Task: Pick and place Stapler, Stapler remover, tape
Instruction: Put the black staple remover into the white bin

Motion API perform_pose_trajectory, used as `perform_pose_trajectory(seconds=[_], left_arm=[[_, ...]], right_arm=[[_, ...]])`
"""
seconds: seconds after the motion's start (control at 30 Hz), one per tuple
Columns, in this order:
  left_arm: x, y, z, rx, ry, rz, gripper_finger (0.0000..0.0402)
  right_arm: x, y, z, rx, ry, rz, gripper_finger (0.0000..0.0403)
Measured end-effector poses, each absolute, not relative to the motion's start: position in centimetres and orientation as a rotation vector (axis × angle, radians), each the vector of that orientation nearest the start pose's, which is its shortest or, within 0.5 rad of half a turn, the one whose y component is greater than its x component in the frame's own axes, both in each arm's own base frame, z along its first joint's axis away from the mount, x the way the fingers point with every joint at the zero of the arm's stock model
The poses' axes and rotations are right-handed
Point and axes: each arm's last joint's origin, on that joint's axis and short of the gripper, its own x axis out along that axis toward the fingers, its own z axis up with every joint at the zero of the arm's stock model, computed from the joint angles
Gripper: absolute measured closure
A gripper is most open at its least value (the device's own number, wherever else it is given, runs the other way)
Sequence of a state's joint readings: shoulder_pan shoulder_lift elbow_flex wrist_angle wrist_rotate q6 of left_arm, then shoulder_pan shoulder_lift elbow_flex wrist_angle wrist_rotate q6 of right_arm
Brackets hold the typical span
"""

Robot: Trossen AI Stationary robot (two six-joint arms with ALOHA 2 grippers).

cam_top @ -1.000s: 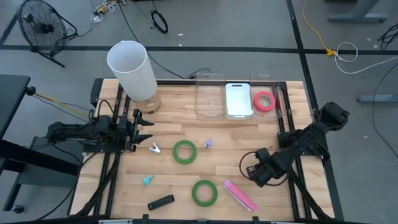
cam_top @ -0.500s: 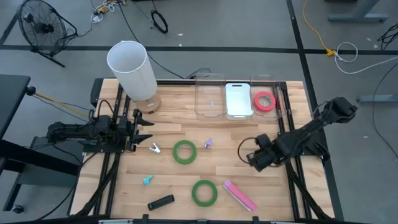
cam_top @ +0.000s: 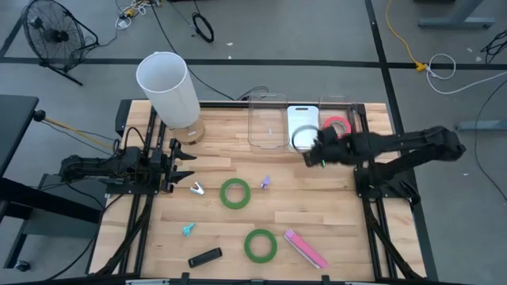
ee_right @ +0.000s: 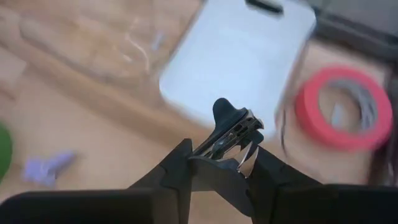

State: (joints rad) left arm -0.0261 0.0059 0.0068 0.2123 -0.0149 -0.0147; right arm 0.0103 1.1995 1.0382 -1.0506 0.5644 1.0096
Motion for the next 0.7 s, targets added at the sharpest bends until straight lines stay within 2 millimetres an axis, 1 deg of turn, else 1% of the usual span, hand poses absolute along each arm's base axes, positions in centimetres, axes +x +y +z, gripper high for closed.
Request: perform_pose_trajectory(seconds=[0.13,0.23,0.3,0.43,0.53,0.7], left_arm=[[9.5,-0.2,18.6,-0.019,-0.213,-0.013,0.0165],[9.5,-0.2,18.6,-0.019,-0.213,-0.013,0.0165],[9.5,-0.2,18.6,-0.019,-0.213,-0.013,0.0165],[9.5,-0.2,18.6,-0.019,-0.213,-0.013,0.0165],[9.5,-0.2,18.6,-0.019,-0.213,-0.013,0.0165],[9.5,-0.2,18.6,-0.019,-0.213,-0.013,0.0165]], right_arm=[[21.8,-5.4,28.8,0.483,0.755,-0.969,0.0300],[21.7,-8.1,29.1,0.470,0.733,-0.977,0.0300],[21.4,-9.5,29.0,0.475,0.740,-0.997,0.0300],[21.1,-11.8,28.4,0.512,0.762,-1.013,0.0300],[21.6,-13.1,27.5,0.517,0.793,-0.998,0.0300],[22.7,-15.0,25.3,0.503,0.868,-1.001,0.0300]])
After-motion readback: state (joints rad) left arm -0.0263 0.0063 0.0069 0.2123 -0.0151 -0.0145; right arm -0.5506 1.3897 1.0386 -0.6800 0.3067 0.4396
